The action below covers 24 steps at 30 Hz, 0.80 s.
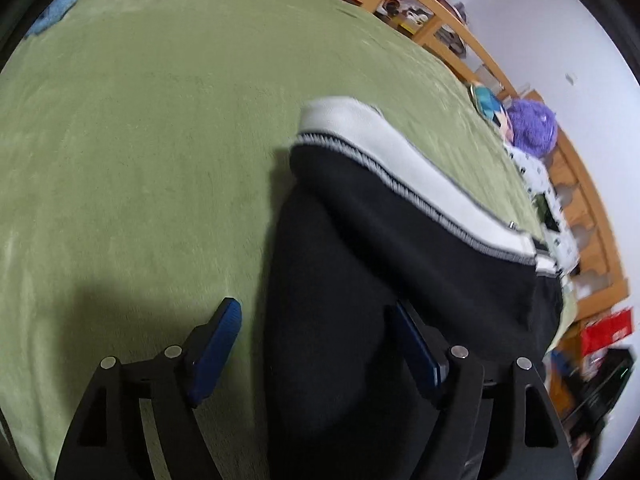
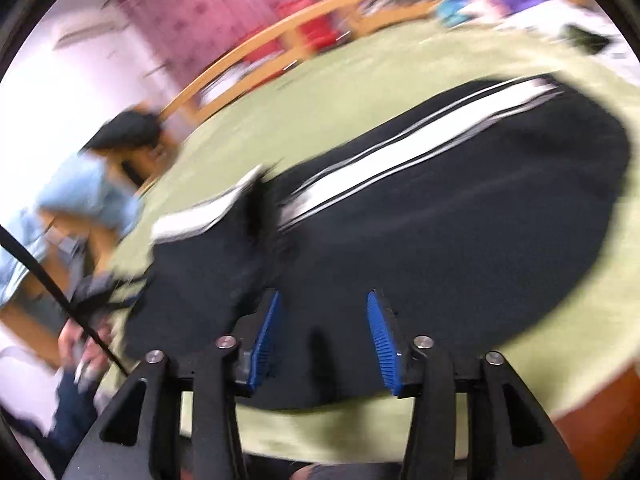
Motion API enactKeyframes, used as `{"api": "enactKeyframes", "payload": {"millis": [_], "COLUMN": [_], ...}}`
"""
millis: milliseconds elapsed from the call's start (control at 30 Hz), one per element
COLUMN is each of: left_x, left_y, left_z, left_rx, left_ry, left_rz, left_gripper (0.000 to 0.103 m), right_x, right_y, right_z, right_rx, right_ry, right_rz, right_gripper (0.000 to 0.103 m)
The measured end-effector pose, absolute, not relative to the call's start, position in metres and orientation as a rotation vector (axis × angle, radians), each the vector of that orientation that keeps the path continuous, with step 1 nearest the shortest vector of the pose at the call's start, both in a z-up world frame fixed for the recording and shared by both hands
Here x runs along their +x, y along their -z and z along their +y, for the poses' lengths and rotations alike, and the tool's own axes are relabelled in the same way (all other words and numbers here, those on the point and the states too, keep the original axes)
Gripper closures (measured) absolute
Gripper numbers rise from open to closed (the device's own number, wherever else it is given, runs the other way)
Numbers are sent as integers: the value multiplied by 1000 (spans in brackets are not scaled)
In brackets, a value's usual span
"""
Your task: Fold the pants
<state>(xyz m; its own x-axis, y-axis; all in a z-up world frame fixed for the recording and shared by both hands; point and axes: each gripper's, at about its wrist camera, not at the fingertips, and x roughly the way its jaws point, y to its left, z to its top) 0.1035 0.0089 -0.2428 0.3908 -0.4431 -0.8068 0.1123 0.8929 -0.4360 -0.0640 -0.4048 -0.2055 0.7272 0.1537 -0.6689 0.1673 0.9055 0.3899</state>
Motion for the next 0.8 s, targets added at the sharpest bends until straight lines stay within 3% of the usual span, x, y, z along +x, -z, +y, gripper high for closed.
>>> {"api": "enactKeyframes", "payload": {"millis": [67, 267, 500, 567, 600, 633, 700, 733, 767, 800], "left_x": [101, 118, 145, 151, 152, 153, 152, 151, 148, 148], "left_y": [241, 237, 240, 242, 243, 242, 240, 237, 233, 228], "left_z": [-3, -11, -12, -18, -20, -21, -23, -22, -20, -22], "left_rx": [-284, -282, -363, -368, -369, -373, -375, -370, -365, -364], "left_ry": [344, 309, 309, 308, 310, 319, 331, 346, 365, 378], "left_rz": [1097, 1083, 1101, 1106, 1104, 1101, 1094, 1083, 1066, 1051], "left_gripper": [23, 23, 23, 23, 25, 36, 57, 72, 80, 82], "right_x": [-74, -69, -35, -20, -14, -9, -1, -2, -3, -6], "right_y": [203, 227, 250, 253, 254, 254, 253, 252, 250, 247], "right_z": [-436, -540, -601, -605, -608, -609, -606, -603, -602, -601], "right_rx": [479, 646, 794, 810, 820, 824, 814, 796, 785, 798], "right_ry": [130, 388, 332, 316, 313, 315, 343, 367, 371, 350], "right_rz": [722, 705, 655, 639, 625, 617, 610, 612, 612, 598], "right_gripper": [27, 26, 25, 18, 17, 16, 28, 57, 67, 69]}}
